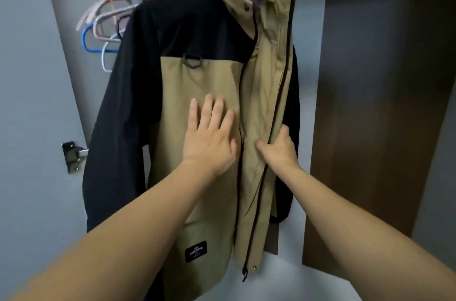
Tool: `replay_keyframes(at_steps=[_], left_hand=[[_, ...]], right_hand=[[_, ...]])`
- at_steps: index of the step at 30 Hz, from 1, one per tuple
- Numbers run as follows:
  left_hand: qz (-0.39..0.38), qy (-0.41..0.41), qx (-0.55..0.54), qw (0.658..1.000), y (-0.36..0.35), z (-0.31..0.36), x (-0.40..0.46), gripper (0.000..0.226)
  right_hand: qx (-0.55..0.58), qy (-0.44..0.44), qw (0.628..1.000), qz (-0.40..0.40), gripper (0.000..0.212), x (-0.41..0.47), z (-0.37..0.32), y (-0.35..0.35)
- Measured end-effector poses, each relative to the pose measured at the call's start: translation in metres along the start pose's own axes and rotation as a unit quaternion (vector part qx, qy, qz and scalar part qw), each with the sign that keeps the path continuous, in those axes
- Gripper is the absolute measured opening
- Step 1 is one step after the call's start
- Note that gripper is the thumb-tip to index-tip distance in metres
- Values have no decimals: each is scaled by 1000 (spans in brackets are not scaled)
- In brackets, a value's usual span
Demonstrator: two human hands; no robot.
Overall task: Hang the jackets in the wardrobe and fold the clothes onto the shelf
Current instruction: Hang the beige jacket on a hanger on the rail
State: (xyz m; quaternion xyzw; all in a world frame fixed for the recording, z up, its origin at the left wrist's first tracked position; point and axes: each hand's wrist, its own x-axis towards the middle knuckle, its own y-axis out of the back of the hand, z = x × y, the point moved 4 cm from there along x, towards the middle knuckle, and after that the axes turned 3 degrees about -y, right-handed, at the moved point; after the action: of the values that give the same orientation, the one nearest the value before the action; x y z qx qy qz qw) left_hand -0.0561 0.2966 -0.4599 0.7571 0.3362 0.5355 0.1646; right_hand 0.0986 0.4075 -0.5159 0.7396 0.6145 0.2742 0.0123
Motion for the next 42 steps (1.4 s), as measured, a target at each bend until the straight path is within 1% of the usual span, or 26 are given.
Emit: replay_keyframes(at_steps=[2, 3, 5, 7, 9, 11, 13, 14, 15, 16, 17, 18, 20, 21, 22, 23, 24, 27, 28, 30, 32, 34, 37, 39, 40, 42], left_hand=[[-8, -19, 11, 1000, -25, 12, -20, 72], [-16, -29, 16, 999, -38, 19, -34, 72], [-34, -45, 18, 998, -64, 38, -69, 71], [-59, -37, -1, 998, -88, 57, -110, 70], [-100, -22, -29, 994, -110, 76, -152, 70], [-151, -20, -65, 986, -126, 96, -187, 67], [-189, -16, -109, 976, -138, 115, -213, 52], [-210, 2, -146, 967, -145, 123, -223, 41], [-240, 40, -203, 948, -151, 129, -229, 33], [-277, 101, -278, 914, -160, 134, -234, 26], [-316, 180, -360, 859, -167, 139, -237, 20], [-344, 268, -442, 784, -173, 145, -240, 18], [-371, 427, -572, 594, -185, 159, -247, 21], [-377, 484, -610, 501, -188, 168, -251, 17], [-373, 528, -634, 424, -192, 177, -255, 12], [-356, 563, -648, 368, -196, 183, -257, 11], [-333, 588, -660, 330, -201, 187, -259, 16], [-249, 619, -699, 256, -215, 197, -256, 38], [-222, 624, -710, 240, -218, 197, -254, 40], [-171, 635, -720, 222, -224, 195, -250, 40], [-136, 642, -722, 221, -230, 193, -248, 43], [-119, 644, -720, 229, -232, 191, -246, 50], [-99, 656, -715, 219, -233, 190, -245, 61], [-92, 675, -704, 203, -232, 188, -247, 71], [-84, 680, -700, 203, -233, 186, -248, 77], [-70, 676, -701, 218, -235, 182, -250, 86]], right_hand=[[-26, 18, 999, 35, 90, -13, 25, -7], [-37, 28, 998, 51, 94, -23, 38, -12], [-49, 45, 995, 74, 96, -48, 67, -25], [-53, 31, 994, 85, 96, -78, 102, -39], [-36, -11, 996, 76, 96, -106, 139, -52], [18, -66, 996, 53, 94, -130, 173, -63], [60, -129, 989, 48, 90, -150, 205, -70], [79, -164, 982, 48, 87, -157, 219, -72], [111, -202, 972, 46, 84, -165, 234, -74], [154, -243, 957, 41, 80, -172, 248, -76], [194, -284, 939, 30, 73, -179, 263, -78], [221, -317, 922, 8, 61, -185, 275, -81], [230, -373, 897, -56, 29, -198, 296, -89], [232, -400, 882, -91, 22, -203, 305, -95], [244, -426, 862, -128, 22, -209, 313, -103], [268, -450, 837, -161, 25, -214, 317, -110], [297, -467, 811, -189, 28, -217, 320, -116], [375, -465, 762, -252, 41, -218, 331, -131], [398, -457, 749, -268, 43, -216, 334, -133], [430, -454, 729, -279, 41, -213, 338, -133], [460, -462, 716, -251, 37, -209, 342, -130], [498, -477, 687, -227, 38, -207, 345, -128], [537, -493, 631, -267, 40, -217, 340, -133], [534, -499, 618, -290, 39, -224, 337, -134], [536, -504, 611, -290, 39, -226, 337, -134], [555, -511, 595, -278, 37, -227, 336, -132]])
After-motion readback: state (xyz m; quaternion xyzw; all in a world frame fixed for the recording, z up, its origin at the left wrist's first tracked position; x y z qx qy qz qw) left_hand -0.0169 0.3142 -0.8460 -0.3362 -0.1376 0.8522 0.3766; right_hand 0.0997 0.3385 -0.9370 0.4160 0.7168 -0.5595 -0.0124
